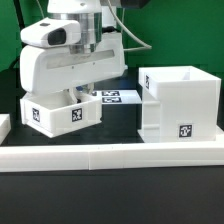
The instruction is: Assemble drawer
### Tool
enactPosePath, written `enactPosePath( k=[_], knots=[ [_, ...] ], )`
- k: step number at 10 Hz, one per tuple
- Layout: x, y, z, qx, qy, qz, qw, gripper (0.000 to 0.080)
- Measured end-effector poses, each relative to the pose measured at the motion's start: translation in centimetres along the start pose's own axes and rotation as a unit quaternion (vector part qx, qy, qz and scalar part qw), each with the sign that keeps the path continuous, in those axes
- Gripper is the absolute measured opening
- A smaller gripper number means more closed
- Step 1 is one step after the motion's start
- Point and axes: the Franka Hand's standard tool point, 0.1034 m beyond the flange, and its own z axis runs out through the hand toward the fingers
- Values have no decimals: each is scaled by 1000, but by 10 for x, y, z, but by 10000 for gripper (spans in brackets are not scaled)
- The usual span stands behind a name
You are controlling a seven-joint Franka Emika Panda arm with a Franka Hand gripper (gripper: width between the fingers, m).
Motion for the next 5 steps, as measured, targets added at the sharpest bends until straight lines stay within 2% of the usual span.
enactPosePath(
  k=[2, 5],
  knots=[
    [-1, 0, 3, -3, -7, -90, 996, 42],
    [10, -4, 2, -9, -18, -207, 978, 42]
  ],
)
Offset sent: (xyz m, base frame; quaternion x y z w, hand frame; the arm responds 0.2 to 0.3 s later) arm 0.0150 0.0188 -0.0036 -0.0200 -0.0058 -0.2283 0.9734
